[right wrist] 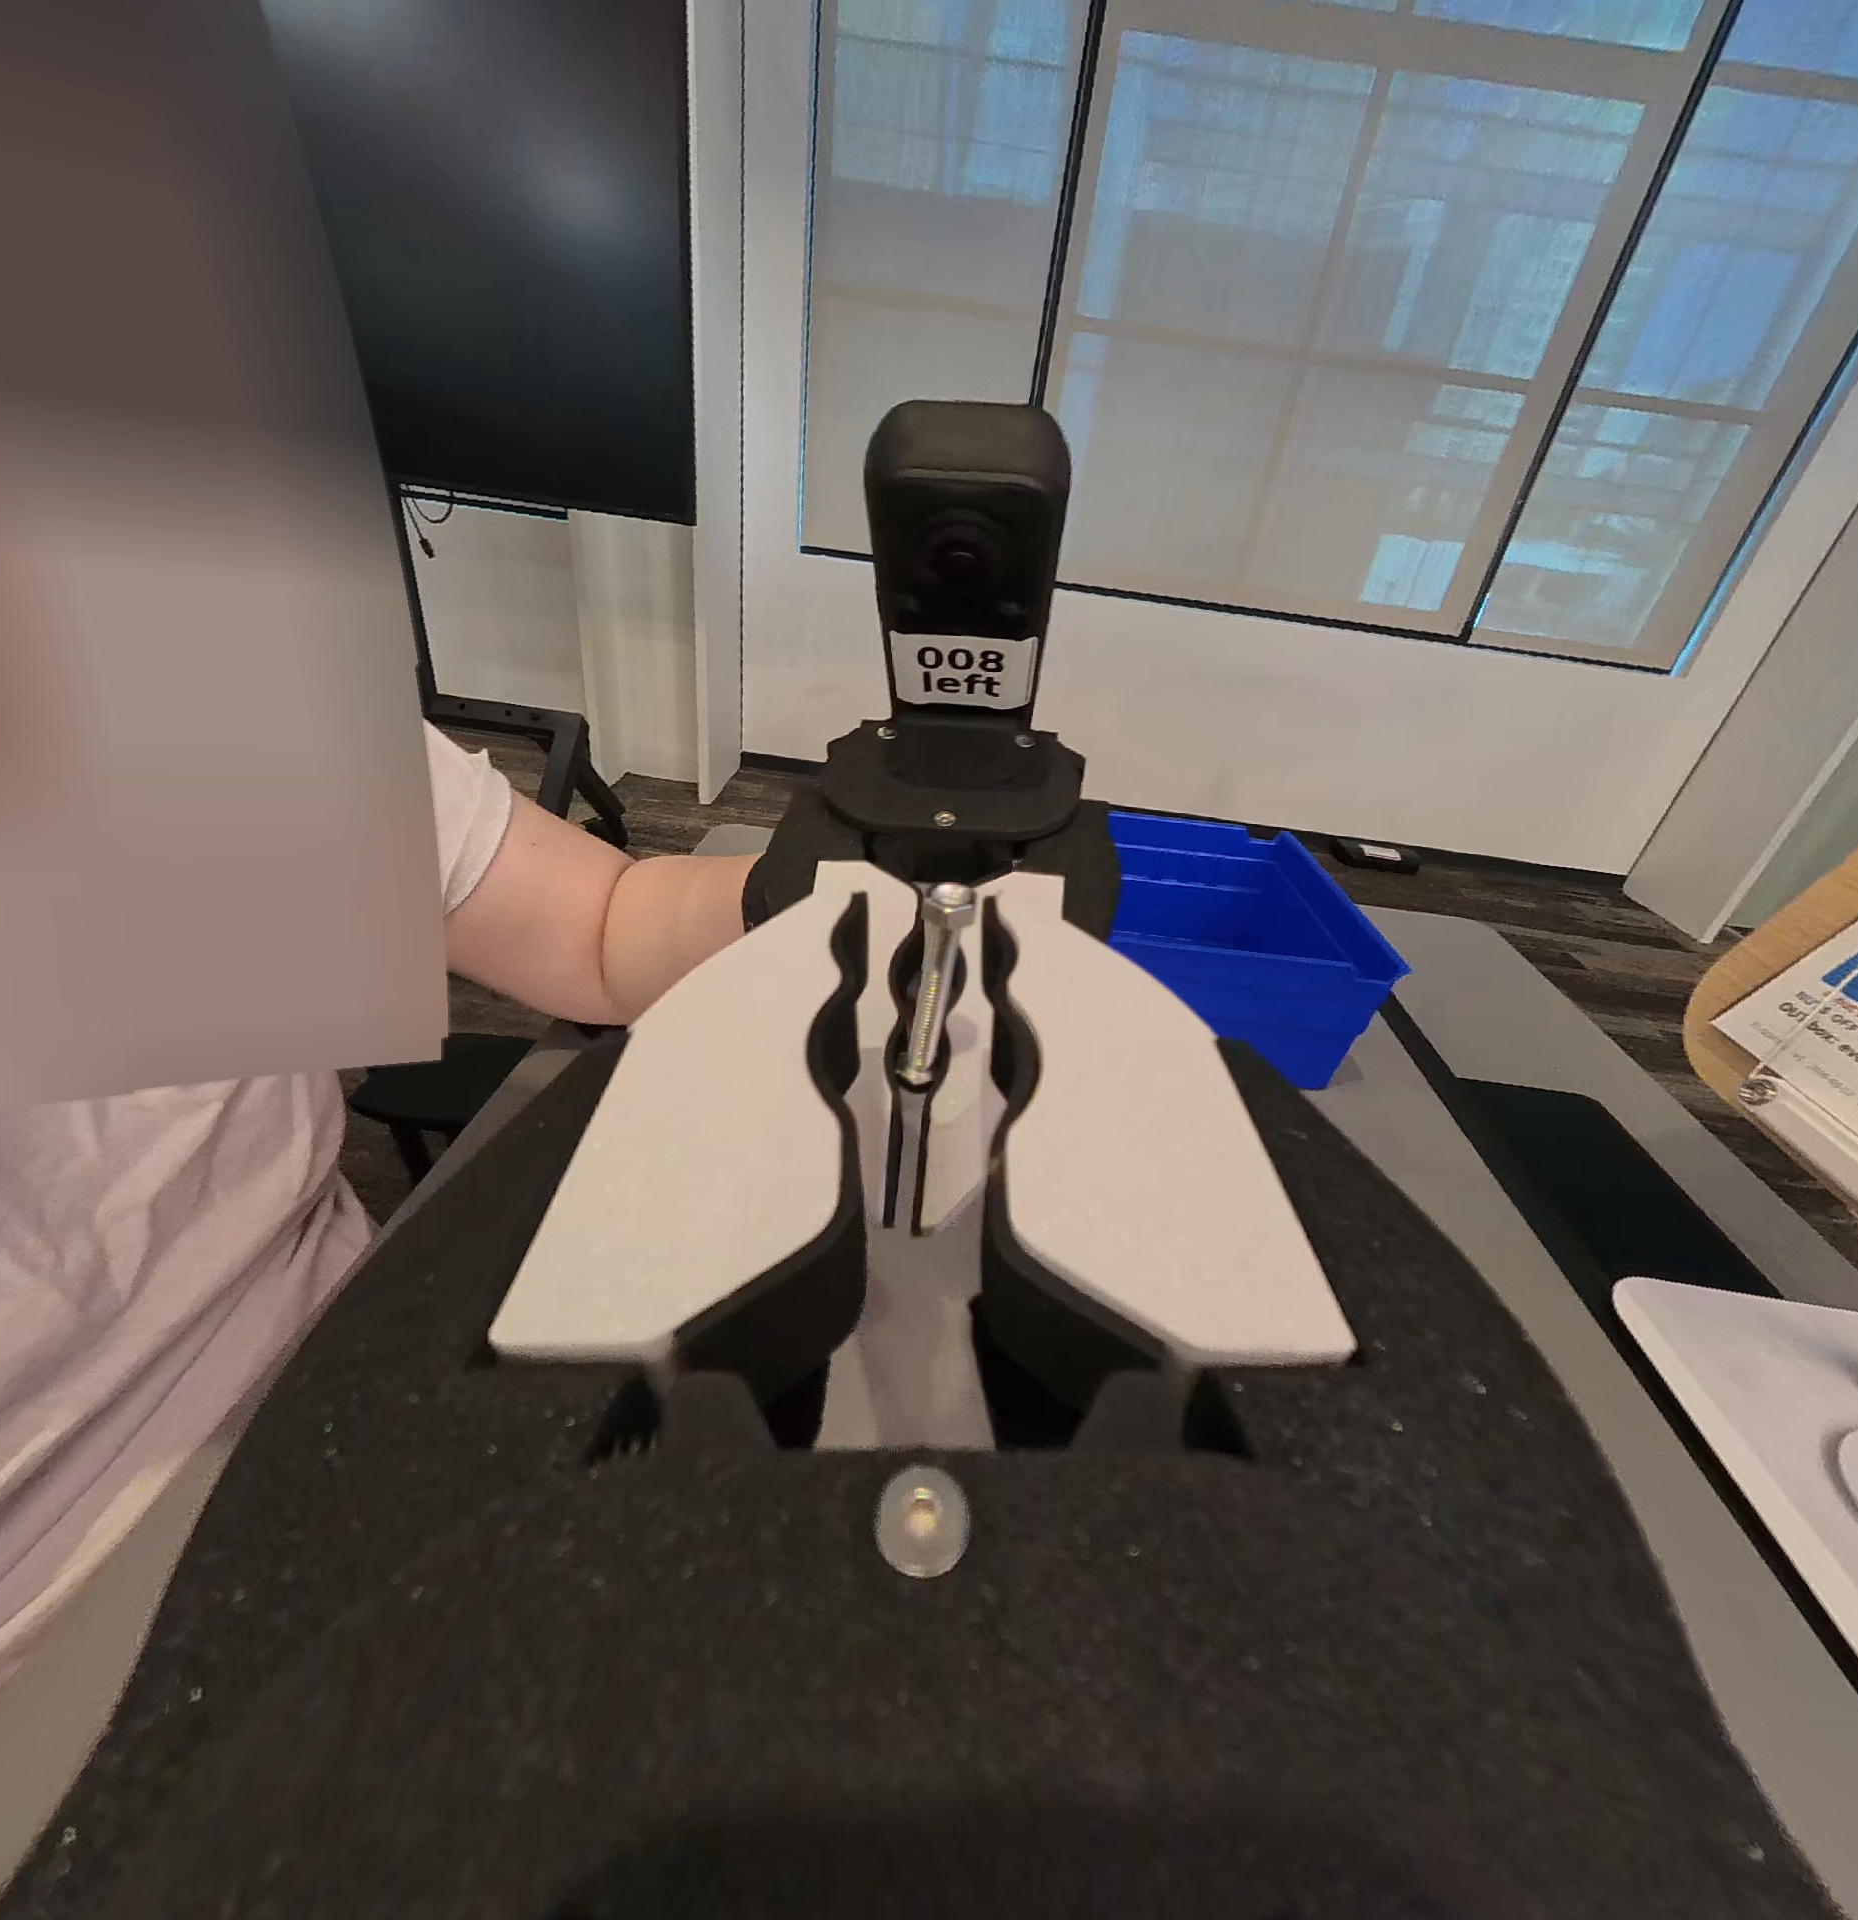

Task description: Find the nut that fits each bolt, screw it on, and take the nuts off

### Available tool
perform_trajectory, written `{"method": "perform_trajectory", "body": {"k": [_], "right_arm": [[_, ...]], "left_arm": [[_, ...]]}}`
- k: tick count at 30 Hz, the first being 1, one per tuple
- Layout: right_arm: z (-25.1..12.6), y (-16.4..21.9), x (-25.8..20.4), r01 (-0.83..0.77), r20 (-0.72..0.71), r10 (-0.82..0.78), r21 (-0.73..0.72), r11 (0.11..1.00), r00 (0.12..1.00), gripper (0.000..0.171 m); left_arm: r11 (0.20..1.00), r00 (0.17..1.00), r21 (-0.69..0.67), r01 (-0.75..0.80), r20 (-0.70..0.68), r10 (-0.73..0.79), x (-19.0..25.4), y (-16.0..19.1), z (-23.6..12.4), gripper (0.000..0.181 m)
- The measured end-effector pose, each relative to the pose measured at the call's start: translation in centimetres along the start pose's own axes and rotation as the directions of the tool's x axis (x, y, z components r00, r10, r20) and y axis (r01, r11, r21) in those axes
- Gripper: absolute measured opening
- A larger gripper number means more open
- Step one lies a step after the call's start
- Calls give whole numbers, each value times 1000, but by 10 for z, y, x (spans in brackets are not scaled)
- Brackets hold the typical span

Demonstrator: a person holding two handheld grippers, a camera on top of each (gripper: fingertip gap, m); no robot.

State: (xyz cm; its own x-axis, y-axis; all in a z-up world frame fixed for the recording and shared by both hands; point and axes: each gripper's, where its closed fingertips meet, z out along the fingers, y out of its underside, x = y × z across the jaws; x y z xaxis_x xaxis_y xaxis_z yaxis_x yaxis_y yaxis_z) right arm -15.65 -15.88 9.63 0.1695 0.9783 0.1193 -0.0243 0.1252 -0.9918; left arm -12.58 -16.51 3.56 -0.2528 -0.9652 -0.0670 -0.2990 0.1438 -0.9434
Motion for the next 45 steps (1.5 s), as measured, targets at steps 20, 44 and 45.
{"method": "perform_trajectory", "body": {"k": [20, 44, 45], "right_arm": [[7, 7, 2, 30, -56, -34, -68, 997, 998, 14], [3, 27, 6, -109, -45, 101, -223, 969, 994, 10], [3, 28, 11, -124, -87, 107, -231, 965, 990, 10]], "left_arm": [[999, 999, -28, -24, 32, 24, -2, 4, 3, 3], [991, 1000, -132, 12, -9, -13, 2, 23, 12, 3], [991, 1000, -133, 25, 18, -23, -4, 24, 10, 3]]}}
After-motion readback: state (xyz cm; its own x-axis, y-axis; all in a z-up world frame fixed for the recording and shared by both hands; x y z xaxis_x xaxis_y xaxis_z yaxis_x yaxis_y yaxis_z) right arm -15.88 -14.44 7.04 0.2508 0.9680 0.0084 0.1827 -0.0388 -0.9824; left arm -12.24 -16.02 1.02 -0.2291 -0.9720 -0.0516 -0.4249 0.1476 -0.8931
